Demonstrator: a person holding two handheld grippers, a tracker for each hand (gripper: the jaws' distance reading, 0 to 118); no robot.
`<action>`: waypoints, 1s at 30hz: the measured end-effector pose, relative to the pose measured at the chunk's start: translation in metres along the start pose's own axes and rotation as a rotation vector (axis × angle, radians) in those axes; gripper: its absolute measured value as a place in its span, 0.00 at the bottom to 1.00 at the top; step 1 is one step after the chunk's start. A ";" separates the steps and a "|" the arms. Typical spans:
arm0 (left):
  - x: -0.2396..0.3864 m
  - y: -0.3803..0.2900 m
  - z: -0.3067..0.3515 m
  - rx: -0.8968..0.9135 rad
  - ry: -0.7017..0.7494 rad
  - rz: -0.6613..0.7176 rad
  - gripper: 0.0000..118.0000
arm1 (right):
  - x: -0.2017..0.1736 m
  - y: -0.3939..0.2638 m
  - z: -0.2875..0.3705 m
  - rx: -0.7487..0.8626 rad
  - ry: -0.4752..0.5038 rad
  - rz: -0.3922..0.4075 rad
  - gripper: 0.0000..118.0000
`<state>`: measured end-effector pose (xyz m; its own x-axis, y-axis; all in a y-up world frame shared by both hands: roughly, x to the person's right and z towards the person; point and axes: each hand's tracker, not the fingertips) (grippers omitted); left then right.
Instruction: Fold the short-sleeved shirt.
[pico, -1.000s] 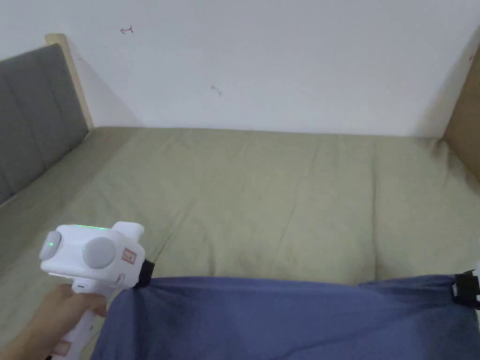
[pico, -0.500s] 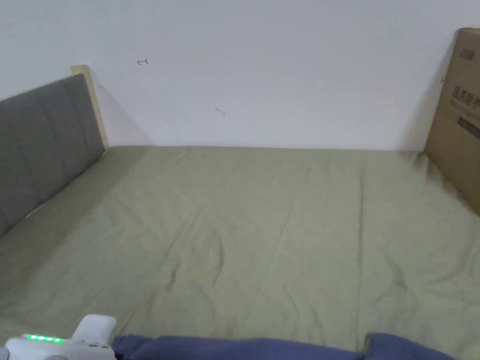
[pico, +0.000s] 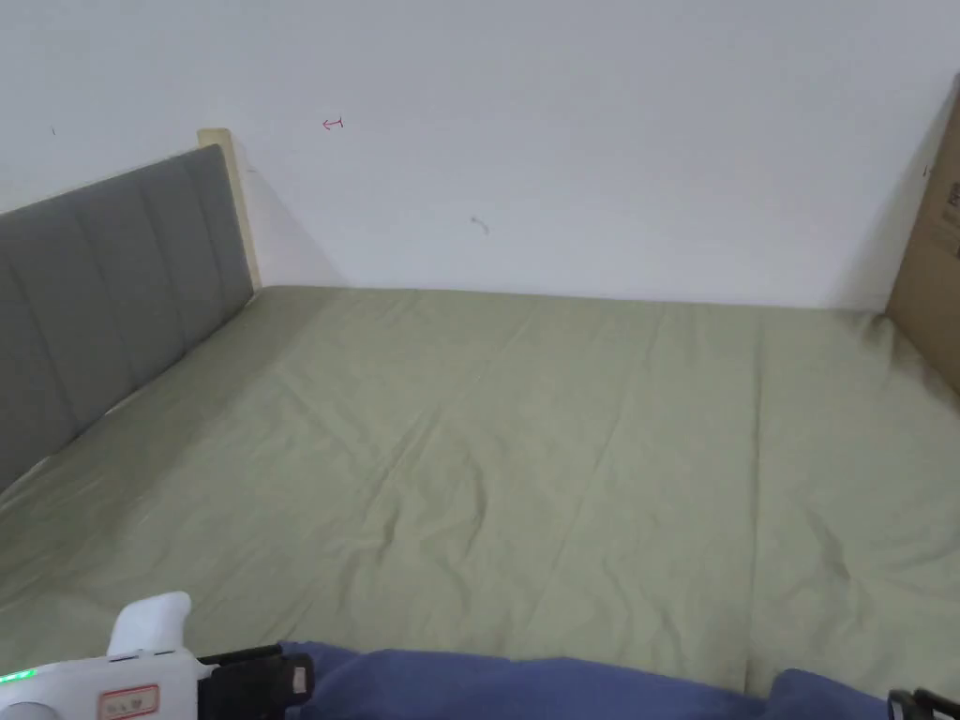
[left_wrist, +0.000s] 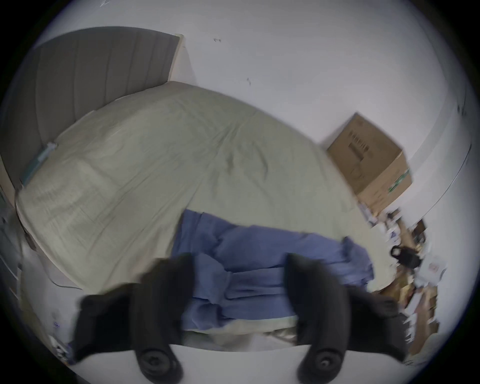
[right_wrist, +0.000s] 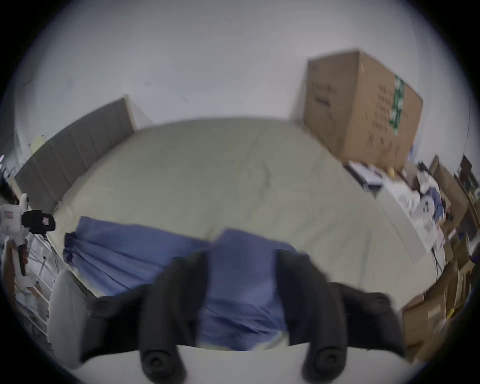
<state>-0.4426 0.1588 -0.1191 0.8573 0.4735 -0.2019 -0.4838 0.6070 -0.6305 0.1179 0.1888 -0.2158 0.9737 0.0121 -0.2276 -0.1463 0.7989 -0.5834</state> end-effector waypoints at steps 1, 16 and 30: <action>-0.006 -0.003 0.003 0.011 -0.030 0.029 0.34 | -0.023 0.005 0.007 0.031 0.007 0.016 0.28; -0.104 -0.053 -0.034 -0.074 -0.251 0.556 0.80 | -0.138 -0.007 -0.006 0.073 0.168 0.064 0.00; -0.081 -0.050 -0.079 -0.233 -0.276 0.564 0.09 | -0.115 -0.004 -0.004 0.033 0.151 0.005 0.00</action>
<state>-0.4737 0.0399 -0.1307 0.3932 0.8423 -0.3687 -0.7673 0.0796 -0.6364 0.0057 0.1822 -0.1903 0.9351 -0.0730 -0.3467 -0.1426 0.8182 -0.5570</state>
